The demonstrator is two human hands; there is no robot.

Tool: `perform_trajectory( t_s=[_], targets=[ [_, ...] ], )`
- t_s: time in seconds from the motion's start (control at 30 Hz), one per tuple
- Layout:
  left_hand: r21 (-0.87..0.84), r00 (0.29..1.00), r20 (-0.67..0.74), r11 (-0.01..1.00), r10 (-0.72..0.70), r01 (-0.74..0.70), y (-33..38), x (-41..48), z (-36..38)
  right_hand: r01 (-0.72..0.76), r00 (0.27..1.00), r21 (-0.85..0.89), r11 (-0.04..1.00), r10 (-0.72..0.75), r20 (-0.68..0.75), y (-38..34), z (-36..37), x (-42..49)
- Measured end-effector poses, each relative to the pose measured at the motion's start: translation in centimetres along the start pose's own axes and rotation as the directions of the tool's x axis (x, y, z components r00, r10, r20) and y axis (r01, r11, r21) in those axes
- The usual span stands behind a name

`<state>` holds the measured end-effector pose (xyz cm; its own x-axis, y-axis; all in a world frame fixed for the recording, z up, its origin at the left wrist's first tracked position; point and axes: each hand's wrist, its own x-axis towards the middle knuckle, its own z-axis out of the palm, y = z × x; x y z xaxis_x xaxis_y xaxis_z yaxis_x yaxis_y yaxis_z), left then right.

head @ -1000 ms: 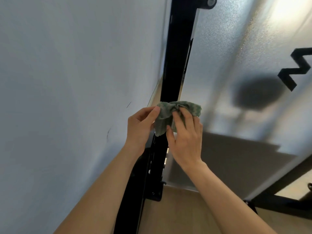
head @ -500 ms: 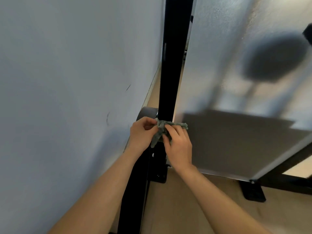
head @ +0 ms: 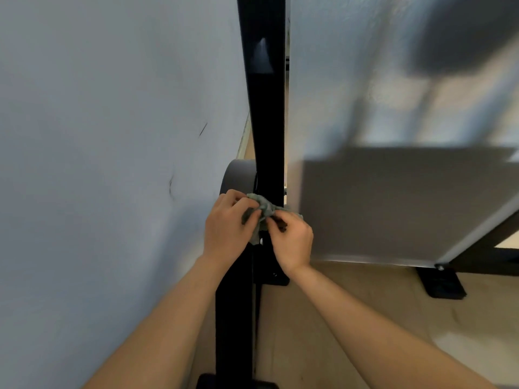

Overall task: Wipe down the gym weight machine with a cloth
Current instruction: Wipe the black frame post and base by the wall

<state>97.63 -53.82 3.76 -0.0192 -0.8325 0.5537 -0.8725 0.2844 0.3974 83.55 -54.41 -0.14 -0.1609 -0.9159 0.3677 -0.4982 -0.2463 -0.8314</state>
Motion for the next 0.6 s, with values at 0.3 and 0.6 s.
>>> perform_trajectory(
  t_s=[0.3,0.6],
  targets=[
    [-0.048,0.920,-0.114,0.927,-0.375,0.372,-2.9,1.2,-1.6,-0.012,0.978,0.216,0.976,-0.033,0.206,-3.8,0.9,0.4],
    [-0.230,0.978,0.061,0.951,-0.198,0.206,-3.7,0.5,-2.7,0.039,0.968,0.154,0.987,-0.076,0.241,-3.1,0.4,0.4]
  ],
)
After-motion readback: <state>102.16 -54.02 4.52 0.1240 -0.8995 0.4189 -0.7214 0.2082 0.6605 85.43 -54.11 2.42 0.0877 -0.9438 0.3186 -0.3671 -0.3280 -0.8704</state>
